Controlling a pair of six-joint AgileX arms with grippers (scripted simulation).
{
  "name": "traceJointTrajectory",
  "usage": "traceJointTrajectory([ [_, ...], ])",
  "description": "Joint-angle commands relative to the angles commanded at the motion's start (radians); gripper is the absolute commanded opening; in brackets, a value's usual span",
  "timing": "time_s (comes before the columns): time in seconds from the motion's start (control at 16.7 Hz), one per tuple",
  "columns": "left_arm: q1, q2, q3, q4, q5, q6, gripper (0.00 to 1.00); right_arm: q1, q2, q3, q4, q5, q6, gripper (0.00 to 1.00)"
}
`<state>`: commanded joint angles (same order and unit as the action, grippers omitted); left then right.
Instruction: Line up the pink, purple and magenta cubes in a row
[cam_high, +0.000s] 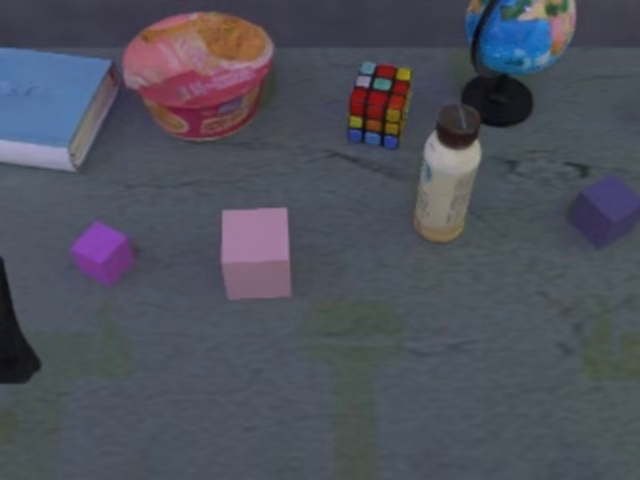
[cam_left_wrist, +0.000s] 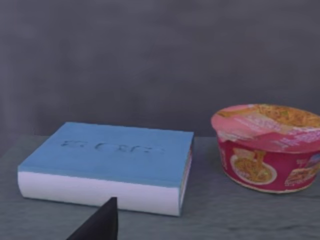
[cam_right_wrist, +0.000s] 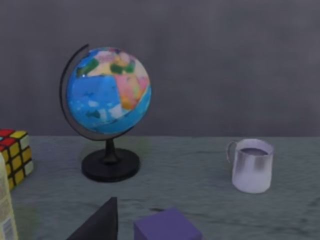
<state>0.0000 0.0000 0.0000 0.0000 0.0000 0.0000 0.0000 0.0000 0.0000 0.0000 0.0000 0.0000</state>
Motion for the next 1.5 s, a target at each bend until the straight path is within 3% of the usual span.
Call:
traceJointTrajectory([
  [0.24, -0.004, 0.030, 0.030, -0.021, 0.002, 0.008, 1.00, 0.000, 0.000, 0.000, 0.000, 0.000, 0.000, 1.00],
  [0.54, -0.023, 0.294, 0.275, -0.177, 0.006, 0.067, 1.00, 0.000, 0.000, 0.000, 0.000, 0.000, 0.000, 1.00],
  [1.2, -0.075, 1.464, 1.110, -0.768, -0.003, 0.290, 1.00, 0.000, 0.000, 0.000, 0.000, 0.000, 0.000, 1.00],
  [1.5, -0.096, 1.864, 1.434, -0.984, -0.003, 0.370, 1.00, 0.000, 0.000, 0.000, 0.000, 0.000, 0.000, 1.00],
])
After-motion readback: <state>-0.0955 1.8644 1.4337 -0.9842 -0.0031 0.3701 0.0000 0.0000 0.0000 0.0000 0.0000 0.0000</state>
